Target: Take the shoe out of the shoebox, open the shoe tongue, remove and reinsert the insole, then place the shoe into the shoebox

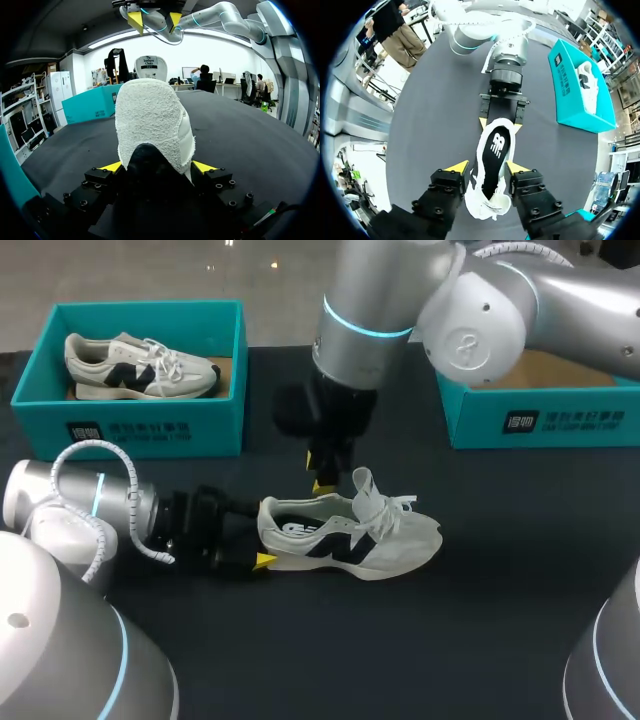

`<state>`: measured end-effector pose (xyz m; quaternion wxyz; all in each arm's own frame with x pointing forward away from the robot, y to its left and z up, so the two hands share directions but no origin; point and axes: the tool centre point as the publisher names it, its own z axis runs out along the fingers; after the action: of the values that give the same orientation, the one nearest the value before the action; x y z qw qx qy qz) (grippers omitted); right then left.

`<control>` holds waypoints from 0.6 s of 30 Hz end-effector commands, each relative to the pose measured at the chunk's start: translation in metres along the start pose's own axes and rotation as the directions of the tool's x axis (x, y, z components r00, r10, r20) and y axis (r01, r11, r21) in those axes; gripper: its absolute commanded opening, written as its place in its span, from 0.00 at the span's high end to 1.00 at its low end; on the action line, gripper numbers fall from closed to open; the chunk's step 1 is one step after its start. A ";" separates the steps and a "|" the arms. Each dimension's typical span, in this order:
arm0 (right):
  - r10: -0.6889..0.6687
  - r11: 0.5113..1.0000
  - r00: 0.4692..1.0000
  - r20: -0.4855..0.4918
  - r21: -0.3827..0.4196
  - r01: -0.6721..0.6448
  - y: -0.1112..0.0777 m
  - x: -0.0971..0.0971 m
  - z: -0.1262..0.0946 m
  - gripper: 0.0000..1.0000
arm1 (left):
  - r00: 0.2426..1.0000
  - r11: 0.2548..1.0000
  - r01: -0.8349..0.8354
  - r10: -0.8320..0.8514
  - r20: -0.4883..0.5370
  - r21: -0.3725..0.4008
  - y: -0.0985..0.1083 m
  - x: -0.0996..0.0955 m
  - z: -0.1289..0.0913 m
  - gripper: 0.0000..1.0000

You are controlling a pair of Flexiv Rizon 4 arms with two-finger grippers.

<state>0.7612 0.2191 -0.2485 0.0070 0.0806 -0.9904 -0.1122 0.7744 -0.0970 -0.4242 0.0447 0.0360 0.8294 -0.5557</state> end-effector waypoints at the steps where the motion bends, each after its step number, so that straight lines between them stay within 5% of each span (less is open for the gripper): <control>1: 0.061 0.987 0.997 -0.042 0.148 -0.054 0.016 -0.003 0.001 1.00 | 1.000 1.000 -0.001 0.001 0.000 -0.003 0.001 0.000 0.001 1.00; 18: 0.196 0.945 0.980 -0.036 0.275 -0.179 -0.001 -0.003 0.049 1.00 | 1.000 1.000 -0.001 0.001 0.000 -0.003 0.001 0.000 0.001 1.00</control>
<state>0.7585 0.2245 -0.2897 0.0327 -0.0071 -0.9994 0.0007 0.7744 -0.0971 -0.4242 0.0447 0.0361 0.8293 -0.5558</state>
